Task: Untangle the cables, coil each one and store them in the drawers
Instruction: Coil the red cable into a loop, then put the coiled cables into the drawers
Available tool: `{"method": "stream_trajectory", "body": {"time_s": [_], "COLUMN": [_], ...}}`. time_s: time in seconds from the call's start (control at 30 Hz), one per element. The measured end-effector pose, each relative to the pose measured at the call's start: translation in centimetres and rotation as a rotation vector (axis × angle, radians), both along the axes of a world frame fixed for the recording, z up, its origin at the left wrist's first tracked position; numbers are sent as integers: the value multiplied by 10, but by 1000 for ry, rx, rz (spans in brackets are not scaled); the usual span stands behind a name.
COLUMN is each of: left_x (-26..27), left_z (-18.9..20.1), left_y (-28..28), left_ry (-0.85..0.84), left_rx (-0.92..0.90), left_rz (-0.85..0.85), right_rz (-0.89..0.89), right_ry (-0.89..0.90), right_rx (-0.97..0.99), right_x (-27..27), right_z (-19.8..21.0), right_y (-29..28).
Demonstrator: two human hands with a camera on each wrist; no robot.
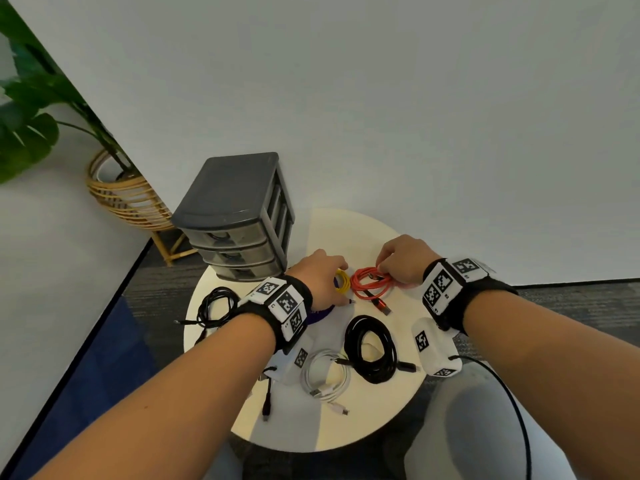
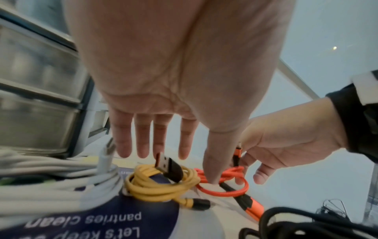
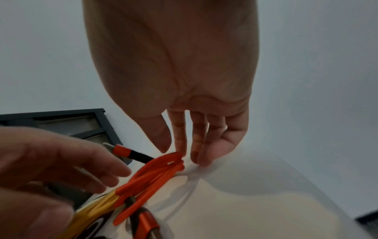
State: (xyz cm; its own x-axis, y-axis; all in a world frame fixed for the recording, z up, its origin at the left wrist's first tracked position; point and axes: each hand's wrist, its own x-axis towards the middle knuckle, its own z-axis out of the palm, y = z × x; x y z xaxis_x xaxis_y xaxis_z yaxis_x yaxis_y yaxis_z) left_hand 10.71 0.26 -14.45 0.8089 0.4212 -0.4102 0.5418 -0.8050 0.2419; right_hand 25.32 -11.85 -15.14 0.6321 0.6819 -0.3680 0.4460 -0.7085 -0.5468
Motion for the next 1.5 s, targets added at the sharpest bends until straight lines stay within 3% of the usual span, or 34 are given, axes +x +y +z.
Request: {"method": "stream_trajectory", "body": {"time_s": [0.13, 0.23, 0.37, 0.5, 0.6, 0.77, 0.93, 1.07, 1.27, 1.5], "left_x": [-12, -27, -58, -91, -113, -138, -136, -130, -117, -95], "left_z": [12, 27, 40, 42, 45, 48, 54, 47, 35, 25], "left_y": [-2, -1, 4, 21, 35, 59, 71, 70, 69, 76], "left_ry": [-179, -435, -732, -902, -1013, -1119, -1164, -1201, -1194, -1186], "left_rx": [-69, -135, -233, -327, -449, -672, -928, -1032, -944, -592], "left_rz": [9, 52, 223, 447, 694, 1003, 1181, 1274, 1297, 1336], "right_rz": [45, 61, 206, 422, 532, 637, 635, 619, 591, 559], "right_ry": [-130, -227, -269, -331, -396, -490, -536, -527, -518, -499], "right_rx": [-10, 156, 405, 483, 462, 238, 117, 92, 77, 70], "right_x": [0, -4, -33, -72, -97, -119, -128, -127, -126, -127], "right_z": [14, 37, 72, 94, 105, 118, 121, 126, 133, 133], "right_y": [-2, 2, 21, 50, 75, 109, 125, 130, 137, 144]}}
